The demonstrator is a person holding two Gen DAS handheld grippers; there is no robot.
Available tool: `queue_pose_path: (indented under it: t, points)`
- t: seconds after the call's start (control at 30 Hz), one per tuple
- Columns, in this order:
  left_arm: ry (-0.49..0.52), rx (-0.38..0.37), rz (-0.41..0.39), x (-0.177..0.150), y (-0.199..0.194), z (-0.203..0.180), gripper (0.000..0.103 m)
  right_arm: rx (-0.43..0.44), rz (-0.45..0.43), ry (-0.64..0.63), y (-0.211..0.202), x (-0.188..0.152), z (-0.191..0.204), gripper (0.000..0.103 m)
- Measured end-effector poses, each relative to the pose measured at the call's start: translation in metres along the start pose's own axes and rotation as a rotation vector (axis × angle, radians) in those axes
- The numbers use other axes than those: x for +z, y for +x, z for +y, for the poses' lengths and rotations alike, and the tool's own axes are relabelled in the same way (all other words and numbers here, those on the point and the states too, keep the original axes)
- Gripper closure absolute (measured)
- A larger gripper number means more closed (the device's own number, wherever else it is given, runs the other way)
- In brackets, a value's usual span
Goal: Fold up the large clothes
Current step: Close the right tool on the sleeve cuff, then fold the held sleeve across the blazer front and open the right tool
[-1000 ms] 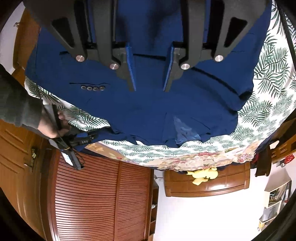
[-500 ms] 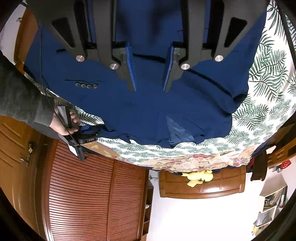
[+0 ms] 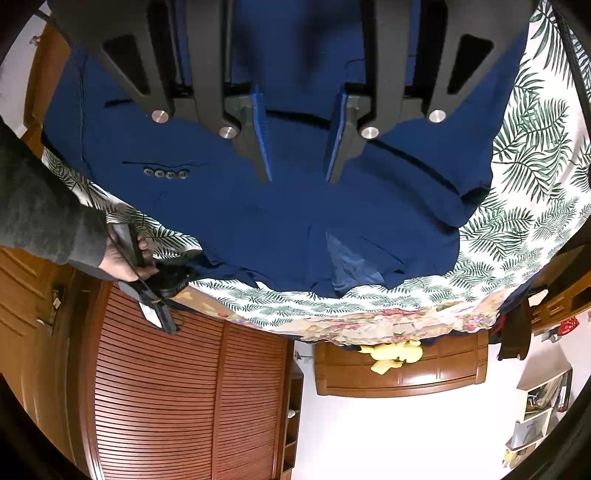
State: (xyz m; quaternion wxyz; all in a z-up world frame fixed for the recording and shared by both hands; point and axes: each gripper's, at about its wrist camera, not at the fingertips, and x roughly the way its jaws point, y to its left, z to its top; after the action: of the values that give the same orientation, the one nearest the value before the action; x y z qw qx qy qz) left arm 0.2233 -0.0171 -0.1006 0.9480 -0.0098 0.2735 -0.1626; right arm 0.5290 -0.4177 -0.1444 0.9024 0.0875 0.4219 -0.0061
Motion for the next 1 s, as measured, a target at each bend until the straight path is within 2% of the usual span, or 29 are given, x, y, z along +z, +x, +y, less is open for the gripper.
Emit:
queue_pose_path:
  t: [0.1,0.27,0.4,0.5,0.63,0.8,0.9,0.97,1.0]
  points:
    - [0.001,0.002,-0.002,0.000,-0.001,0.000,0.076,0.031,-0.008,-0.104,-0.018,-0.001,0.023,0.102]
    - [0.007,0.008,-0.006,0.000,-0.002,-0.001,0.076,0.121,-0.073,-0.279,-0.068,-0.015,0.076,0.102]
    - [0.000,0.014,-0.006,0.000,-0.002,0.001,0.076,0.256,-0.108,-0.380,-0.113,-0.037,0.125,0.102]
    - [-0.005,0.015,-0.008,0.000,-0.004,0.002,0.076,0.314,-0.101,-0.458,-0.131,-0.058,0.157,0.102]
    - [-0.004,0.019,-0.008,0.000,-0.006,0.002,0.076,0.310,-0.064,-0.504,-0.134,-0.078,0.181,0.102]
    - [-0.001,0.021,-0.024,0.002,-0.012,0.002,0.076,0.222,-0.035,-0.525,-0.131,-0.088,0.186,0.097]
    - [-0.006,0.019,-0.027,0.002,-0.014,0.003,0.076,0.204,-0.043,-0.508,-0.138,-0.085,0.178,0.076]
    - [-0.006,0.018,-0.028,0.003,-0.015,0.003,0.076,0.207,-0.075,-0.492,-0.149,-0.082,0.173,0.053]
    - [-0.004,0.018,-0.030,0.003,-0.015,0.003,0.076,0.202,-0.093,-0.490,-0.154,-0.081,0.172,0.049]
